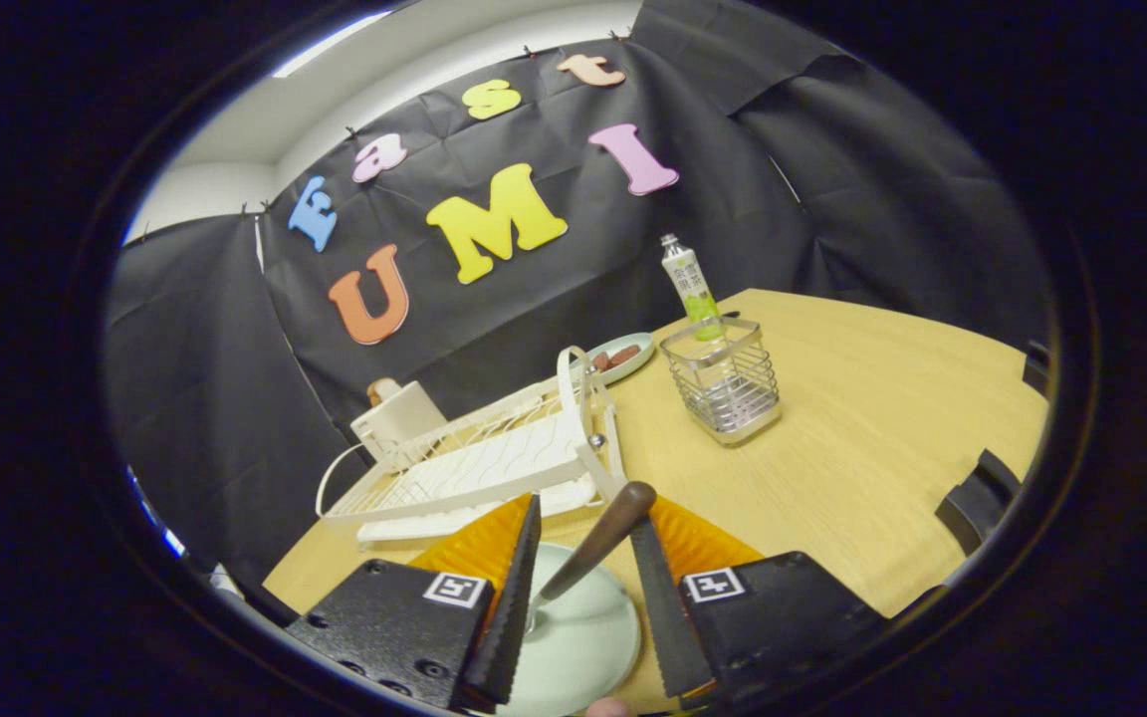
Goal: Take the plate from the dish rack, then take the spoon from the basket and place it into the plate.
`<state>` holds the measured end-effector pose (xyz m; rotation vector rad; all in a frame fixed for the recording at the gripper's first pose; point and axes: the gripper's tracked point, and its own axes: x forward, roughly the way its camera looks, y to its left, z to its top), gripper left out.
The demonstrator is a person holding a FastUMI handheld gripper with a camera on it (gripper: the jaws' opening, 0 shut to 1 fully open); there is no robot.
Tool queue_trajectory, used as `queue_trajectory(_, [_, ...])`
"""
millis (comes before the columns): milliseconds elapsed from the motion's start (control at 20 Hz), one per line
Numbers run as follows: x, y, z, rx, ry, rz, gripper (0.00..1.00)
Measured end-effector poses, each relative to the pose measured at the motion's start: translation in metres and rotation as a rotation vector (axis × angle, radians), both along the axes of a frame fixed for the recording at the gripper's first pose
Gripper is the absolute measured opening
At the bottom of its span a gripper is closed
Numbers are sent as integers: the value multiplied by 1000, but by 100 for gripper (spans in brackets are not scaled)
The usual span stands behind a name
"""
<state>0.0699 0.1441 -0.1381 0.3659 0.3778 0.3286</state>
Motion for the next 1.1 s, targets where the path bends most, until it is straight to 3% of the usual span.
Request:
queue_trajectory(300, [4,-16,22,-78,-89,-45,93])
queue_trajectory(400, [3,-21,36,-111,-133,-62,98])
queue_trajectory(800, [-34,-44,111,-292,-359,-127,100])
queue_trajectory(1100, [-61,-66,138,-296,-391,-193,100])
